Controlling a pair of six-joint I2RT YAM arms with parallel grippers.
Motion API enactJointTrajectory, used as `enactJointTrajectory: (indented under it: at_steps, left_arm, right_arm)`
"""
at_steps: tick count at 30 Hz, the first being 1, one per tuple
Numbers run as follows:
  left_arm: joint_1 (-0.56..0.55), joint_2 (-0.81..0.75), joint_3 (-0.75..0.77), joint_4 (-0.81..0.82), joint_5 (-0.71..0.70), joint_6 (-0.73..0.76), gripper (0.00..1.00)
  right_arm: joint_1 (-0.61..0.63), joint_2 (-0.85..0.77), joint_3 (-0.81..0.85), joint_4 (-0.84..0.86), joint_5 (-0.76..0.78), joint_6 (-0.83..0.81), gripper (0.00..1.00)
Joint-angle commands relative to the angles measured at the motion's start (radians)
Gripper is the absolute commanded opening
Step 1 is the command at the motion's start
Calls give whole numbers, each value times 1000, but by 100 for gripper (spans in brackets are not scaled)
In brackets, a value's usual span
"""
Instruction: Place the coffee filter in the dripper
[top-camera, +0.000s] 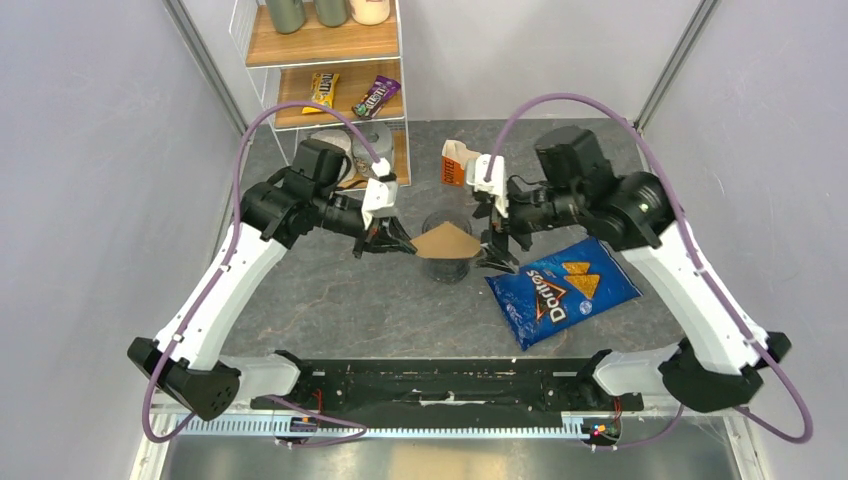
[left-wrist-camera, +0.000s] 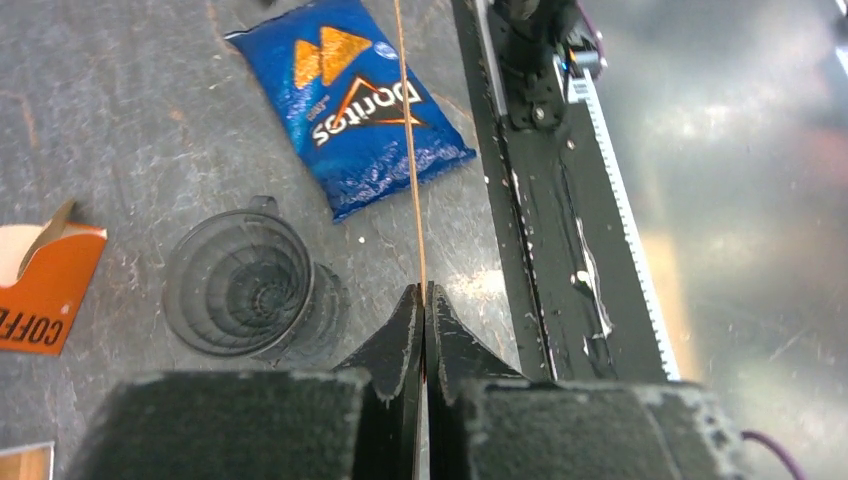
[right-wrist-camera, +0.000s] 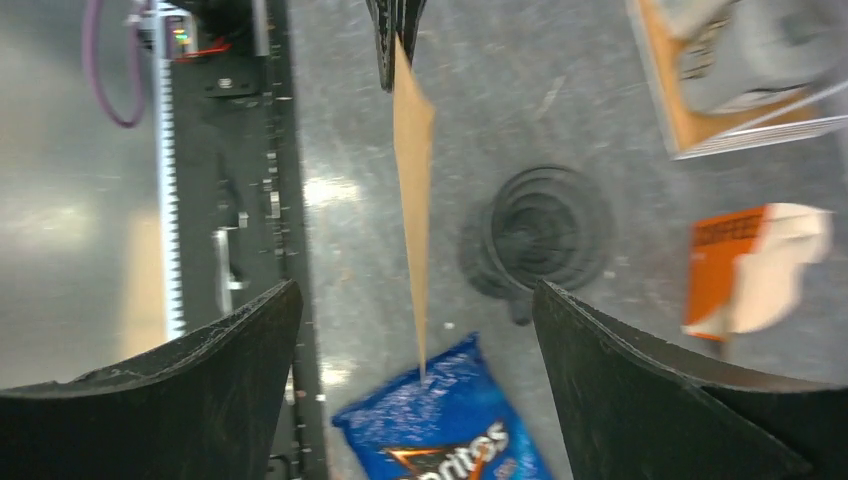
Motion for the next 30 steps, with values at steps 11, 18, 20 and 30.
enactJointTrajectory:
  at_steps: [11, 18, 20, 30]
  left_arm:
    - [-84, 100, 169, -200, -59, 192, 2]
    - [-84, 128, 209, -266, -46, 182, 2]
    - [-82, 120, 214, -267, -47, 170, 6]
    - [414, -64, -316, 1614, 61, -1587, 87]
  right_arm:
    - [52, 169, 143, -153, -164, 55, 63]
    - [86, 184, 128, -101, -89, 73, 25]
    - [86, 184, 119, -85, -72, 77, 0]
    - [-119, 43, -50, 623, -109, 589, 0]
